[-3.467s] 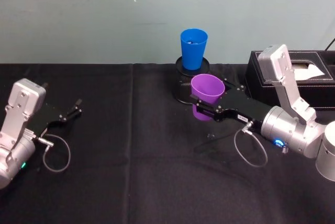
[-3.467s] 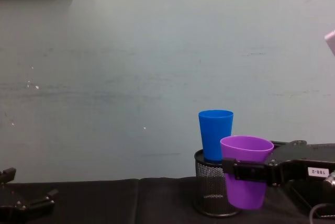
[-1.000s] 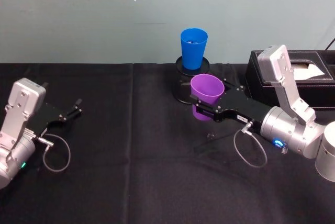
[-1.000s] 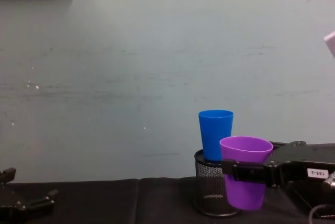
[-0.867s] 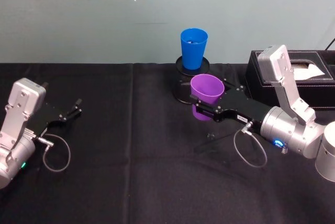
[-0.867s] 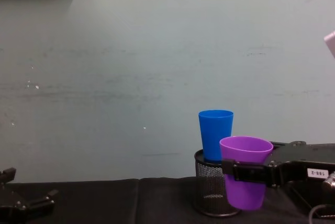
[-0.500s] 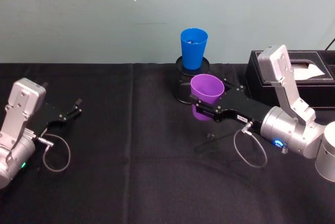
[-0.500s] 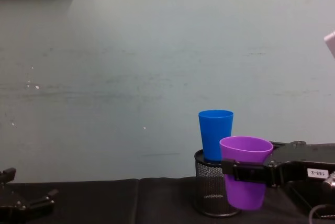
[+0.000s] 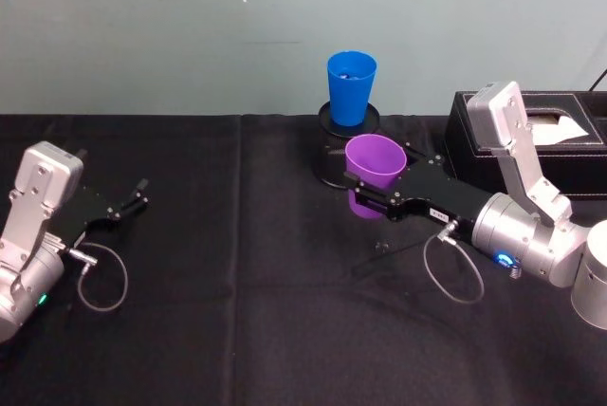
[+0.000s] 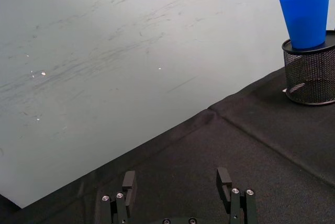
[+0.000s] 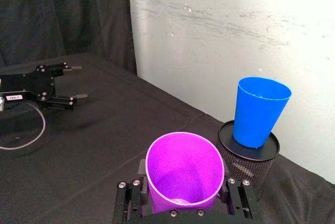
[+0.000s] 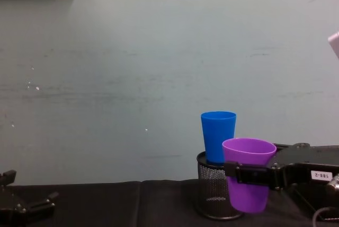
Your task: Pick up one cup with a gripper and tap it against the other cup.
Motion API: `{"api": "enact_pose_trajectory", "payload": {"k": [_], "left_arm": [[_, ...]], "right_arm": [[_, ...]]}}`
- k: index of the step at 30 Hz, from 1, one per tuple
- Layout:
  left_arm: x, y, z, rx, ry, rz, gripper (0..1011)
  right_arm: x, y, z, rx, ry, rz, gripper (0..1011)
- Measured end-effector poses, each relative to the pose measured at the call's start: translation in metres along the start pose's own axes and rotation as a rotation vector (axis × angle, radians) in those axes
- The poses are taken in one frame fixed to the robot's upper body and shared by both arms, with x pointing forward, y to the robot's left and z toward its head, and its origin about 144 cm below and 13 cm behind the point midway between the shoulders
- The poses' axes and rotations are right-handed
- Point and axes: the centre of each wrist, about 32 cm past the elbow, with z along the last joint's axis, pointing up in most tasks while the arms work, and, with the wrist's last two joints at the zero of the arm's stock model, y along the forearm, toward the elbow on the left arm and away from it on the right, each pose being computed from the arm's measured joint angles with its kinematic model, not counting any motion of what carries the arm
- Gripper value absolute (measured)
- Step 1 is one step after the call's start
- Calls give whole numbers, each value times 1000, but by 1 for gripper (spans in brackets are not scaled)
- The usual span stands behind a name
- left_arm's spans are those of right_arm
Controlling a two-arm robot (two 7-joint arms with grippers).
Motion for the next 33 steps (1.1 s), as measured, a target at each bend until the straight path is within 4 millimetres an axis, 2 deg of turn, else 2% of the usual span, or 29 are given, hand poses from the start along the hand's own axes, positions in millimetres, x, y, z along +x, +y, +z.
{"api": "enact_pose_trajectory", "payload": {"k": [33], "left_arm": [[0,0,0,0,0,0,1000]], "right_arm": [[0,0,0,0,0,0,741]]}}
